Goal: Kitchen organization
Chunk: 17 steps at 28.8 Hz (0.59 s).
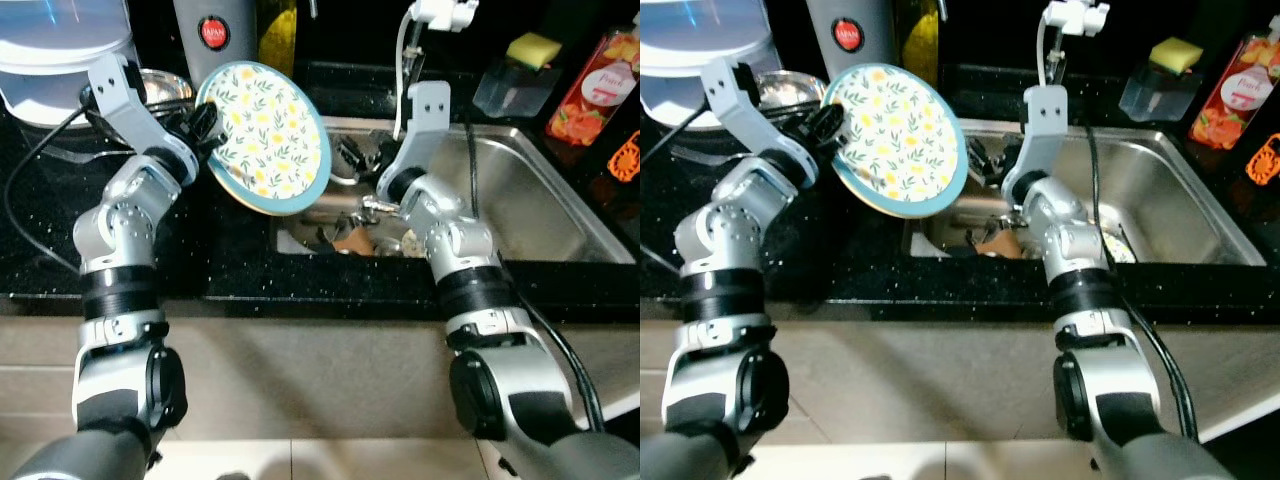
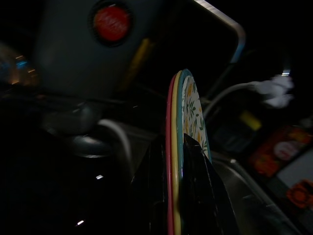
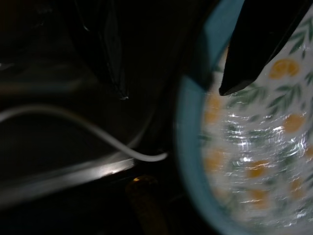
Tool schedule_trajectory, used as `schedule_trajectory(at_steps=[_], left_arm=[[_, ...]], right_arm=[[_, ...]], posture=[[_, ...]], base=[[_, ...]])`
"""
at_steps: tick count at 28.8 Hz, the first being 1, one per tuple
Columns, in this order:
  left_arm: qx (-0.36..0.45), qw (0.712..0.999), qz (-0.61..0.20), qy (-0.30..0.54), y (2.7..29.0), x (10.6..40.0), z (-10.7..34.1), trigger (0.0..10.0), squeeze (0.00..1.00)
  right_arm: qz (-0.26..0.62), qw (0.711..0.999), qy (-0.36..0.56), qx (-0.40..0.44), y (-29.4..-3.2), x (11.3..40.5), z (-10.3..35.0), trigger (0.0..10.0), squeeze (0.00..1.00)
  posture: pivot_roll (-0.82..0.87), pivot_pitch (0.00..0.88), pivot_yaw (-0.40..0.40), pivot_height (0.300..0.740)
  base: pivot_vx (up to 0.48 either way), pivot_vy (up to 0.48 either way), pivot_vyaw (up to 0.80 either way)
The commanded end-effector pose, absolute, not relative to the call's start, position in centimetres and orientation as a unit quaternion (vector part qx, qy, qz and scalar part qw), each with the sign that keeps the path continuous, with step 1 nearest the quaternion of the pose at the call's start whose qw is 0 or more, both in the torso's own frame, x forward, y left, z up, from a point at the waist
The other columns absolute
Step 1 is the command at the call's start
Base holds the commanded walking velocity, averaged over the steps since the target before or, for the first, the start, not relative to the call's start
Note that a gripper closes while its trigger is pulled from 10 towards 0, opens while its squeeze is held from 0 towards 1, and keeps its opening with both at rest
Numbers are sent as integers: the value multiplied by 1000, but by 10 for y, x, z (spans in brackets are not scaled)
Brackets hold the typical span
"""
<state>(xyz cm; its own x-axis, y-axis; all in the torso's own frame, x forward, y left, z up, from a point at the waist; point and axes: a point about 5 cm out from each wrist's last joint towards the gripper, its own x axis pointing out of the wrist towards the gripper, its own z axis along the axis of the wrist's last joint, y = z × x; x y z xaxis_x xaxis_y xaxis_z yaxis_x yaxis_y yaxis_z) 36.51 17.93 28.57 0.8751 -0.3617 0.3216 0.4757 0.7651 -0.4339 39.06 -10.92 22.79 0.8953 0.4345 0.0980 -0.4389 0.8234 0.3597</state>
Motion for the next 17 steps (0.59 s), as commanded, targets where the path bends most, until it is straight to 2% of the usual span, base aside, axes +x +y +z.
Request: schedule_trajectory(at_steps=[1, 2, 3, 4, 9, 10, 11, 14, 17], left_arm=[[-274, 908, -271, -164, 182, 352, 303, 10000, 0], [-274, 908, -271, -164, 182, 352, 303, 10000, 0], [-285, 897, -287, -181, 185, 346, 306, 10000, 0], [-292, 884, -304, -204, 190, 337, 309, 10000, 0], [-287, 881, -306, -217, 196, 335, 310, 10000, 0], [-282, 878, -309, -233, 203, 330, 309, 10000, 0], [-281, 877, -310, -237, 205, 328, 309, 10000, 0], [-282, 875, -312, -239, 207, 327, 308, 10000, 0], [-289, 872, -314, -241, 207, 327, 305, 10000, 0]], right_arm=[[219, 941, 14, 258, -120, 389, 221, 10000, 0], [219, 941, 14, 258, -120, 389, 221, 10000, 0], [226, 926, 23, 302, -120, 388, 219, 10000, 0], [243, 897, 25, 368, -118, 387, 221, 10000, 0], [247, 882, -5, 400, -121, 388, 232, 10000, 0], [259, 863, -37, 431, -128, 388, 247, 10000, 0], [267, 856, -44, 440, -130, 388, 252, 10000, 0], [282, 848, -47, 447, -129, 386, 255, 10000, 0], [363, 806, -64, 462, -114, 371, 267, 10000, 0]], posture=[[205, 0, -27, 740], [205, 0, -27, 740], [208, 0, -33, 740], [208, 0, -33, 740], [217, 0, -44, 740], [222, 0, -55, 740], [222, 0, -55, 740], [226, 0, -62, 740], [227, 0, -67, 740]], base=[[0, 0, 0], [0, 0, 0], [0, 0, 0], [0, 0, 0], [0, 0, 0], [0, 0, 0], [0, 0, 0], [0, 0, 0], [0, 0, 0]])
